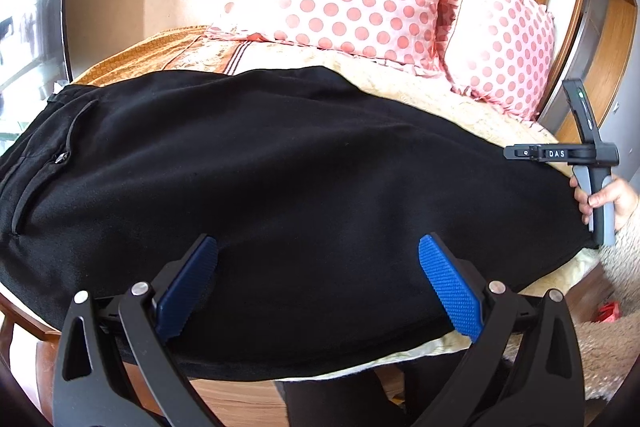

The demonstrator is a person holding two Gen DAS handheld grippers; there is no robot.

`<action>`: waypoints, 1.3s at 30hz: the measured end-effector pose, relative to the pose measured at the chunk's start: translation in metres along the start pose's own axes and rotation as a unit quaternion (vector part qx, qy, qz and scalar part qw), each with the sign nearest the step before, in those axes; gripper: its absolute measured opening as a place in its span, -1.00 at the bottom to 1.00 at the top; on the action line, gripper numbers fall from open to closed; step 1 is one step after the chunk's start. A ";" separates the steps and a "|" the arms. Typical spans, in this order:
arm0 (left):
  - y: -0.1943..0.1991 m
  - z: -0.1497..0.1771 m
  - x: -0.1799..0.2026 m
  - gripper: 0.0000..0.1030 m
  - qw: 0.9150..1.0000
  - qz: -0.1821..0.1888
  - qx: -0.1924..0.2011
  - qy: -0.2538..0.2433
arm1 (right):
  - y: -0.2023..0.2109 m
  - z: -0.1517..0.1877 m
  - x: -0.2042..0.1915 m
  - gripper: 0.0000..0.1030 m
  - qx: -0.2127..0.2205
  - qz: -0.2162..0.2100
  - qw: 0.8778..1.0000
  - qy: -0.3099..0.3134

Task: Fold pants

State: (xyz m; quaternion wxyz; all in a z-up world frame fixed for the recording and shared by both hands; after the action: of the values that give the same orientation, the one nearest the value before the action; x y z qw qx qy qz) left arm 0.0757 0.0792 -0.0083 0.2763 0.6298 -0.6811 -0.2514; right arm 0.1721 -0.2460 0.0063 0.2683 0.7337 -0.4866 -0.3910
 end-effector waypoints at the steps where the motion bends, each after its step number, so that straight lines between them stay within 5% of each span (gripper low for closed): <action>1: 0.004 -0.002 0.001 0.96 1.000 0.010 0.004 0.005 | 0.013 0.006 -0.001 -0.08 0.015 -0.009 1.000 0.003; 5: 0.013 -0.012 0.015 0.96 0.999 0.030 0.028 -0.003 | 0.048 0.035 -0.012 -0.08 0.042 -0.005 0.999 0.028; 9: 0.005 -0.018 0.042 0.96 0.998 0.053 0.023 -0.026 | 0.075 0.072 -0.004 -0.08 0.058 0.044 0.997 0.021; 14: -0.012 -0.011 0.067 0.96 0.997 0.061 -0.007 -0.057 | 0.073 0.124 0.035 -0.03 0.011 0.121 0.992 -0.027; 17: -0.018 -0.005 0.075 0.96 0.996 0.060 -0.021 -0.063 | 0.099 0.138 0.049 -0.03 0.064 0.126 0.987 -0.078; 21: -0.013 -0.001 0.079 0.96 0.995 0.078 -0.014 -0.064 | 0.164 0.160 0.083 0.02 0.155 0.188 0.954 -0.174; 26: -0.014 -0.002 0.091 0.96 0.994 0.073 -0.007 -0.083 | 0.231 0.218 0.150 0.02 0.224 0.232 0.874 -0.363; 29: -0.015 -0.001 0.097 0.96 0.993 0.071 -0.009 -0.091 | 0.249 0.242 0.174 0.02 0.244 0.236 0.839 -0.426; 35: -0.015 0.000 0.099 0.96 0.993 0.076 -0.012 -0.094 | 0.253 0.272 0.203 0.05 0.260 0.198 0.795 -0.510; 39: -0.015 0.000 0.099 0.96 0.993 0.075 -0.014 -0.095 | 0.245 0.281 0.209 0.05 0.258 0.185 0.784 -0.533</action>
State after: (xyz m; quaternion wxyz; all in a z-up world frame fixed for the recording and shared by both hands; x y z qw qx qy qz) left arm 0.0811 -0.0209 -0.0133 0.2373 0.5463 -0.7457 -0.2985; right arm -0.1400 -0.5367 -0.0242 -0.1659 0.3465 -0.7610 -0.5228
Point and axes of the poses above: each gripper's, at about its wrist camera, not at the fingertips, and y roughly against the way its jaws point, x to its right, z to its underside, the point moved 2 cm from there along -y, roughly the way its jaws point, and after that the axes turned 14 degrees about -z, right-handed, at the moved point
